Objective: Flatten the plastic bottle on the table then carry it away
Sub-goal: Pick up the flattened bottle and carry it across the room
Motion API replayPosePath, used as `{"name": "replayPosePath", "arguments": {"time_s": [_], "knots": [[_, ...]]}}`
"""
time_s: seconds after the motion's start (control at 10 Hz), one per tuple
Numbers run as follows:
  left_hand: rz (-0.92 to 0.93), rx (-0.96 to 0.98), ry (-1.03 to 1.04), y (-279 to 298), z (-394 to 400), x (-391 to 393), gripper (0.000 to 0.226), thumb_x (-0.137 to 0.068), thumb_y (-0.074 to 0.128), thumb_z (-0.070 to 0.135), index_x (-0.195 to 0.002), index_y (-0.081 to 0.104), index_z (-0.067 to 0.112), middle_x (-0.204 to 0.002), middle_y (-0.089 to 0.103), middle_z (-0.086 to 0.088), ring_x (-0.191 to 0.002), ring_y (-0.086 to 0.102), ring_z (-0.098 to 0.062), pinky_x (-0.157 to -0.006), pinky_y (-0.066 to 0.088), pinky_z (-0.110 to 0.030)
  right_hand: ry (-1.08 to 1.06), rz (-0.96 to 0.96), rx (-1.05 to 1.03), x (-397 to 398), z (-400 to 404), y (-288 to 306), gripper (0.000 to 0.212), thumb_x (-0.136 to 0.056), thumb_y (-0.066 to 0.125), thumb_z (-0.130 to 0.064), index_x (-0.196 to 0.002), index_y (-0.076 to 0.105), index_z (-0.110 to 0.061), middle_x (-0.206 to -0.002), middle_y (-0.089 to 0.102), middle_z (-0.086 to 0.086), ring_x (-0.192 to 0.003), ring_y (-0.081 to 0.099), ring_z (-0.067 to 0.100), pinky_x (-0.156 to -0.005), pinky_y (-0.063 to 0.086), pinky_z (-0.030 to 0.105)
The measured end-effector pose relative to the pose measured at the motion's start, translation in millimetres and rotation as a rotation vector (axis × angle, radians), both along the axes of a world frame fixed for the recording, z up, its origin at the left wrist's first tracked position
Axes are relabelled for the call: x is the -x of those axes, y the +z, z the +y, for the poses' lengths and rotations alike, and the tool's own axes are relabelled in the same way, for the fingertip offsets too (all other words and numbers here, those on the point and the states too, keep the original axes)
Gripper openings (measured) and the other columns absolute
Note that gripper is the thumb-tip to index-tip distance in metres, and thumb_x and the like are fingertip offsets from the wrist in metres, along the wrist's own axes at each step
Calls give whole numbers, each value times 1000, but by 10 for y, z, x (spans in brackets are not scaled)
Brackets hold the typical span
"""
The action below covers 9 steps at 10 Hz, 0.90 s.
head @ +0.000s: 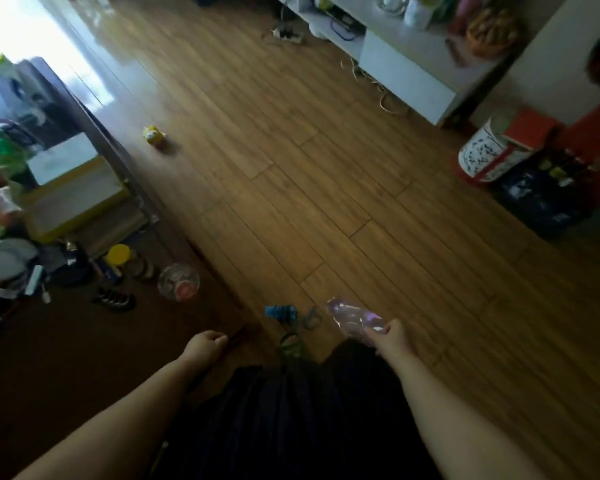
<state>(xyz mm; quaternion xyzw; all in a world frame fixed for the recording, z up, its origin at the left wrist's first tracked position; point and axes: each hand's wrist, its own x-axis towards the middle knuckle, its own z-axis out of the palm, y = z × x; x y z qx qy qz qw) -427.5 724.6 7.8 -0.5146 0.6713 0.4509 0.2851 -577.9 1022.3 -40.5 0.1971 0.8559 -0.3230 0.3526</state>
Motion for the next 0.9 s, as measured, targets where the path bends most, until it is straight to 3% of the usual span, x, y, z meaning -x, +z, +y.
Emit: {"name": "replayPosePath", "arguments": {"time_s": [0.1, 0.2, 0.4, 0.5, 0.6, 0.7, 0.8, 0.9], "knots": [[37, -32, 64, 75, -237, 513, 34, -92, 53, 19, -121, 59, 1, -116, 65, -20, -105, 63, -33, -87, 52, -40, 18, 57, 2, 492, -302, 36, 39, -77, 76, -21, -72, 38, -18, -78, 55, 10, -70, 52, 23, -69, 45, 36], [31, -83, 98, -119, -447, 948, 34, -95, 49, 20, -124, 56, 2, -109, 64, -13, -85, 63, -20, -62, 51, -26, 61, 47, -13, 1134, -542, 5, 32, -79, 73, -24, -84, 44, -11, -74, 56, 6, -61, 51, 19, -58, 40, 31], [-33, -111, 109, -384, -781, 1998, 35, -95, 49, 19, -124, 57, 1, -124, 62, -17, -111, 60, -27, -91, 47, -32, 205, -3, -87, 2607, -1090, -173, 36, -79, 74, -30, -85, 47, -8, -86, 63, 17, -73, 58, 26, -66, 42, 31], [-65, -95, 171, -396, -1094, 2665, 35, -95, 49, 17, -124, 56, -1, -127, 59, -18, -115, 58, -27, -88, 44, -28, 277, -57, -54, 3654, -1564, -127, 35, -82, 73, -29, -70, 44, -12, -86, 61, 17, -76, 59, 27, -67, 47, 32], [-13, -35, 261, -335, -1460, 3362, 36, -95, 51, 17, -124, 56, -3, -127, 60, -21, -117, 57, -32, -100, 45, -37, 320, -66, 5, 4618, -2093, -34, 30, -86, 71, -21, -75, 47, -6, -89, 58, 18, -72, 59, 26, -52, 47, 24], [74, 28, 332, -198, -1824, 3989, 36, -94, 51, 17, -123, 57, -3, -125, 61, -20, -116, 57, -32, -100, 45, -38, 377, -58, 13, 5277, -2592, 26, 32, -86, 70, -24, -94, 46, -5, -85, 59, 16, -68, 58, 26, -51, 43, 27], [121, 25, 327, -116, -2086, 4430, 33, -94, 51, 20, -122, 59, 4, -124, 62, -13, -114, 56, -25, -92, 44, -31, 373, -26, 26, 5607, -3029, 15, 32, -82, 73, -24, -78, 44, -12, -83, 60, 15, -57, 57, 23, -48, 45, 27], [93, 45, 346, -154, -2371, 4776, 31, -93, 52, 20, -119, 61, 5, -123, 64, -14, -114, 58, -27, -98, 45, -36, 396, 1, 6, 5814, -3399, -91, 28, -80, 74, -26, -85, 52, -9, -94, 62, 14, -82, 65, 31, -71, 58, 40]]}}
